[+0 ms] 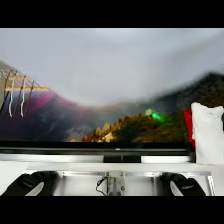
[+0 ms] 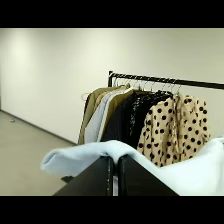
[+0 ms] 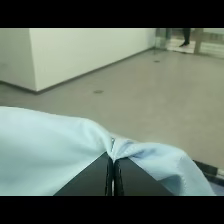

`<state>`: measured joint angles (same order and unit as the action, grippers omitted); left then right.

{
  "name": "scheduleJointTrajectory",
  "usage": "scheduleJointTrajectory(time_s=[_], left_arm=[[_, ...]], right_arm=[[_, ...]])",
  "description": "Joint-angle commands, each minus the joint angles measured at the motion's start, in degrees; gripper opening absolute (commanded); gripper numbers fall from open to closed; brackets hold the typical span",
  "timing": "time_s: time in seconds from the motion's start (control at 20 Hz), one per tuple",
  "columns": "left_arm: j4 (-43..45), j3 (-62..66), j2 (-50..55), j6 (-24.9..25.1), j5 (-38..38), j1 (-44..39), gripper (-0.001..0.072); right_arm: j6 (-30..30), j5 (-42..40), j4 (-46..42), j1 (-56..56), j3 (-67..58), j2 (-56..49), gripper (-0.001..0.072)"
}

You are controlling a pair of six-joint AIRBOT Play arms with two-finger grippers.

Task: Fold the shirts.

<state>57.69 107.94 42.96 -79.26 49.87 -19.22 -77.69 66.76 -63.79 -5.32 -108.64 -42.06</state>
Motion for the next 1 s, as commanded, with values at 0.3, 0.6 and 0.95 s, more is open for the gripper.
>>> scheduleJointTrajectory(time_s=[0.3,0.6,0.95], left_arm=[[21.4,-30.4,0.0,-12.7,18.1,0.0,0.0037],[21.0,-51.2,8.9,-22.8,-6.9,0.3,0.0037],[17.5,-51.1,19.5,-17.9,-8.9,0.5,0.0037]], right_arm=[[-1.2,21.9,-16.0,0.0,10.9,-12.3,0.0066],[-7.2,-12.1,-11.8,-0.1,24.7,-36.2,0.0066],[-11.7,-16.5,13.6,0.2,24.7,-53.8,0.0579]])
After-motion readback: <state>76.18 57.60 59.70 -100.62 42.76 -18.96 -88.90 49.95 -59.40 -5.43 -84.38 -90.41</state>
